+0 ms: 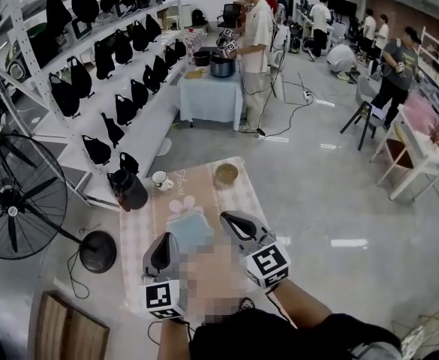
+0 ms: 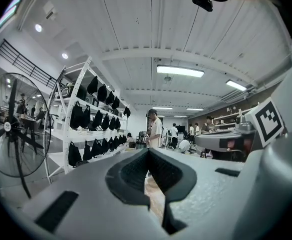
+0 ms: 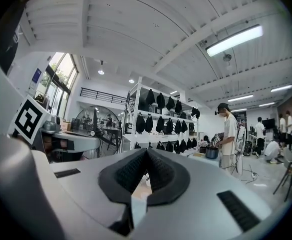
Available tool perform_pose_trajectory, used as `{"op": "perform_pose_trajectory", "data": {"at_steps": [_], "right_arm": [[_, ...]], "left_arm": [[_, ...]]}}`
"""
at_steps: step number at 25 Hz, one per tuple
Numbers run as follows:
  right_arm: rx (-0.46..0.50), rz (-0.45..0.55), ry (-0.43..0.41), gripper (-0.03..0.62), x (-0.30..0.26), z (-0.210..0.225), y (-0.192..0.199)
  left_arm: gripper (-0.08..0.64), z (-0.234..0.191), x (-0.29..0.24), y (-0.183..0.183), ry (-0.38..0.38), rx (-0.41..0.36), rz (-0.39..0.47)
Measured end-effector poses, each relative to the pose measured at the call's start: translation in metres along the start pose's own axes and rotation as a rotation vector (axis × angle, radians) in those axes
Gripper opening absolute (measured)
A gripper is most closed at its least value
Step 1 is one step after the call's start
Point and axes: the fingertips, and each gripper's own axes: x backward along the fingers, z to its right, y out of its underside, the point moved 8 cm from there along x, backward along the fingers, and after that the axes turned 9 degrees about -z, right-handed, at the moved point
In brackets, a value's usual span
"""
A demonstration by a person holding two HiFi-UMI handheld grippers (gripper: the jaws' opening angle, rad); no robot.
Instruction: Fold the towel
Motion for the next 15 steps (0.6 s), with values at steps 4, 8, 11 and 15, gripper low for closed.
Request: {"op": "perform_pose_trajectory", "data": {"at_steps": [4,8,11,15], "right_arm": [[0.007,-0.01,0.002,0.0,-0.001,0.0,-0.002],[0.009,-0.02,-0.004,0.0,-0.005,-0.007,0.0],[0.013,-0.022,-0.009,0.0,-0.006,-0.011,0.001],[0.027,-0.021,-0.01,0.0,-0.007,-0.017,0.003]], "left_arm": [[0.005,-0.005,0.002,0.0,-0.005,0.007,-0.004],[0.005,-0.012,0.004,0.003,-0.007,0.013,-0.01],[0.005,-0.016,0.007,0.005,-0.01,0.015,-0.005],[0.005,-0.02,0.011,0.01,-0.015,0.017,-0.002]]}}
